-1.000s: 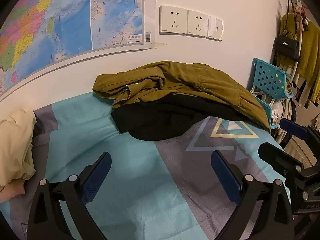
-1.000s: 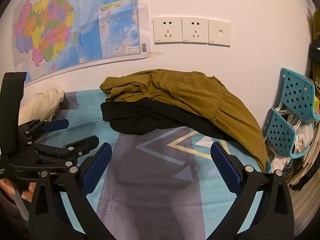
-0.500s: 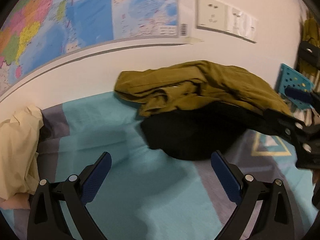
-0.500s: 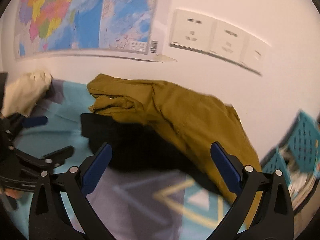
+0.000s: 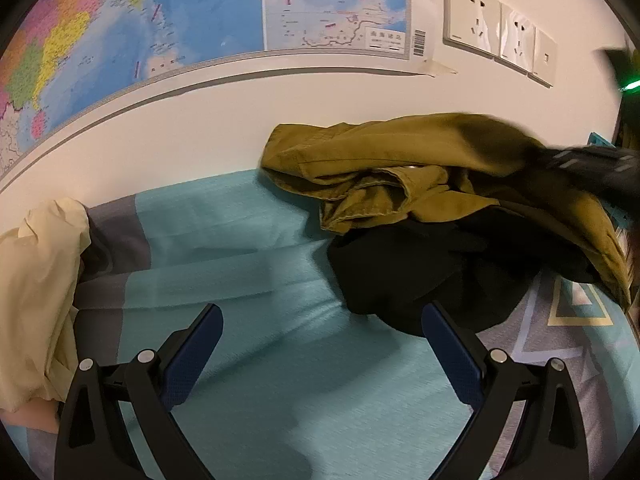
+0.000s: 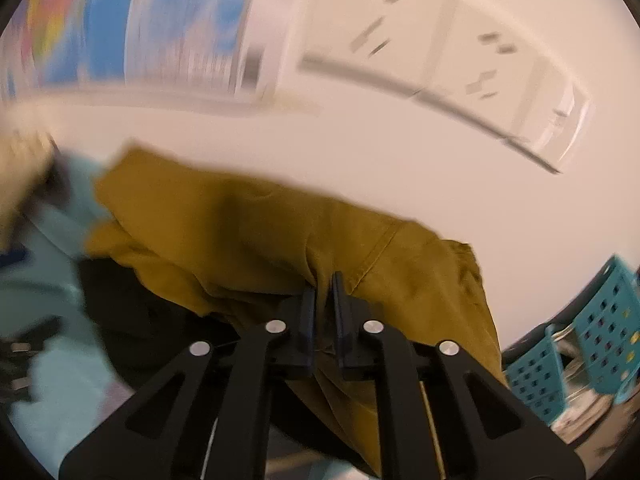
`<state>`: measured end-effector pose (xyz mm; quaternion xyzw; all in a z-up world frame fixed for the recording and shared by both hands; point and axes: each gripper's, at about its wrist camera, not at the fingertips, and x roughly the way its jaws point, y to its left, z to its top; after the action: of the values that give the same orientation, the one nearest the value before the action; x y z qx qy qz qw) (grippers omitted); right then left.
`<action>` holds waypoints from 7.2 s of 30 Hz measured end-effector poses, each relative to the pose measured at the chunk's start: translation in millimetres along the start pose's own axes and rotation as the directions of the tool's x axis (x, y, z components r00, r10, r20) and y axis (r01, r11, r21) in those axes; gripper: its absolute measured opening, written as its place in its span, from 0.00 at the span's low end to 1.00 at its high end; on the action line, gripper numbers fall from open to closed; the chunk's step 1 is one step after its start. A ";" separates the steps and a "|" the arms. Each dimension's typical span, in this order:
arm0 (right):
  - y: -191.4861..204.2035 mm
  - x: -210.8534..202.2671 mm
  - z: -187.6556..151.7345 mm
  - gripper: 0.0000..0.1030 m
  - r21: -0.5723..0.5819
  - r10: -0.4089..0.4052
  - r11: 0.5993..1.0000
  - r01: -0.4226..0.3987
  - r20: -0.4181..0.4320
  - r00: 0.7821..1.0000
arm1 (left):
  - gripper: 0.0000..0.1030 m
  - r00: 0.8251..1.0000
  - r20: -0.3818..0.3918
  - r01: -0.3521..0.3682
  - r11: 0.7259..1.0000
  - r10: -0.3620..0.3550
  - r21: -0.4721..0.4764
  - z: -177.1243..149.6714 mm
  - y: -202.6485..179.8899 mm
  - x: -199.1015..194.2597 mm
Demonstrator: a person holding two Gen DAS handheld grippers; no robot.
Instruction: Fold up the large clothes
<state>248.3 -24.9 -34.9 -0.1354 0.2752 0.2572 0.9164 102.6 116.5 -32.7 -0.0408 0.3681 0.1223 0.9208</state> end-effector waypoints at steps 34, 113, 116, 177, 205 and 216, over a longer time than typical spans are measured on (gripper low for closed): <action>131.7 49.1 39.8 0.48 -0.438 0.003 0.899 0.016 0.044 0.999 | 0.94 0.999 -0.049 -0.010 0.999 0.008 -0.047 -4.3 35.7 35.6; 31.0 -473.4 -65.3 0.01 -0.067 0.277 0.939 -0.337 0.726 0.629 | 0.00 0.711 0.702 -0.079 0.997 0.040 0.023 -56.9 120.4 -432.8; 45.1 -513.7 -63.7 0.01 -0.115 0.270 0.949 -0.292 0.773 0.574 | 0.00 0.651 0.756 -0.122 0.993 0.072 0.010 -64.5 121.6 -469.5; 94.1 12.2 64.6 0.02 -0.110 0.199 0.974 -0.196 0.015 0.980 | 0.07 0.993 -0.072 -0.079 0.980 0.094 0.183 36.3 124.0 67.3; 42.8 -119.2 -160.2 0.50 0.065 0.286 0.958 -0.278 -0.235 0.929 | 0.85 0.971 -0.239 0.071 0.949 0.004 0.306 -160.5 110.1 -69.3; -71.0 -164.5 -112.1 0.05 0.330 0.182 0.924 -0.192 0.060 0.981 | 0.05 0.994 -0.015 -0.105 0.988 0.108 0.111 -84.2 187.3 -123.2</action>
<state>120.5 -192.8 -23.9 0.0526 0.3138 0.2949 0.9010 -87.6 259.6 -6.2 0.0284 0.3857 0.1504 0.9098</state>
